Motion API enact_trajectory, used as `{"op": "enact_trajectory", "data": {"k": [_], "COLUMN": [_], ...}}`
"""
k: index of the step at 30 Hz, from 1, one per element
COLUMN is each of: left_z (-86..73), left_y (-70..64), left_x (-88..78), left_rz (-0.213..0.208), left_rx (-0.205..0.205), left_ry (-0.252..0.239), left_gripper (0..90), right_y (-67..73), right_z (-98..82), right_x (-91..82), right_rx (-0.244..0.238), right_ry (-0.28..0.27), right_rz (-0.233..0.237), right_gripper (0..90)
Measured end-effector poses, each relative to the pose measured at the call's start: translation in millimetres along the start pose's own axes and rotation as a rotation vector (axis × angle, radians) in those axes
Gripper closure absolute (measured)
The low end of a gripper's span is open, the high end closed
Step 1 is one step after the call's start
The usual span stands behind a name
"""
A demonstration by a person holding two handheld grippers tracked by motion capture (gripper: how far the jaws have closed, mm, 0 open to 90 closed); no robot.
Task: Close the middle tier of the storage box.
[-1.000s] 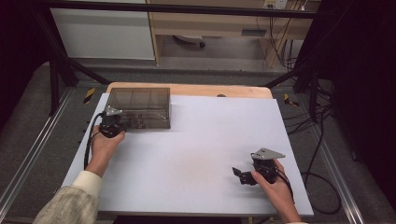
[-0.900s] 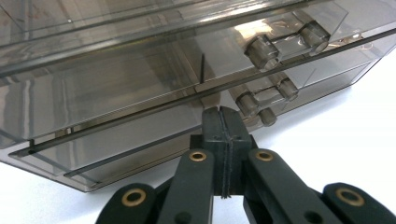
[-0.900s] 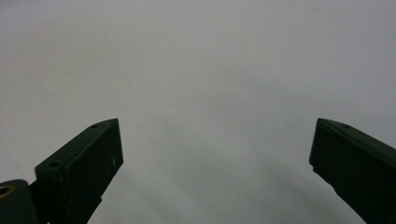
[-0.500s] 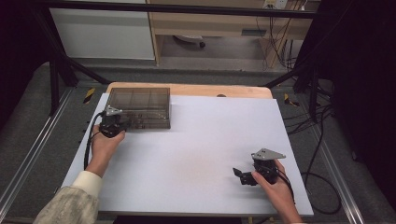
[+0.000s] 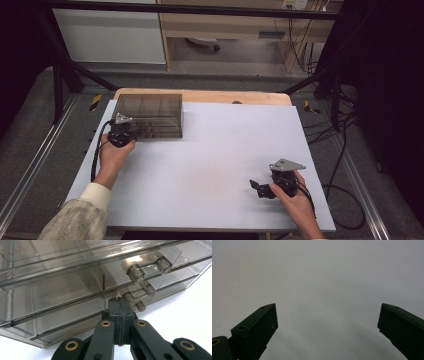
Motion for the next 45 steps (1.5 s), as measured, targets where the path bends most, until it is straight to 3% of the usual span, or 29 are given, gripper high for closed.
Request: {"op": "enact_trajectory", "data": {"k": [25,31,45], "left_z": [0.1,0.3,4.6], "left_y": [-2.7,-4.2,-6.2], "left_x": [-0.9,-6.6,-18.6], "left_rz": [0.002,0.002,0.003], "left_rx": [0.011,0.025,0.011], "left_ry": [-0.020,-0.028,-0.074], "left_gripper": [90.0,90.0,90.0], "right_y": [-0.1,0.2,0.7], "right_z": [-0.3,-0.1,-0.2], "right_x": [0.7,0.4,0.7], "right_rx": [-0.003,-0.005,-0.003], "right_ry": [0.007,0.009,0.010], "right_rz": [0.004,0.004,0.003], "right_gripper": [3.0,3.0,3.0]}}
Point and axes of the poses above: each handheld gripper's, and its own axes: x roughly forward along the jaws, z roughly out of its top, y roughly to its left, the point moved 1 cm from there along x, roughly forward along the jaws, and after that the axes turned 14 degrees about z, right-handed, at the moved point
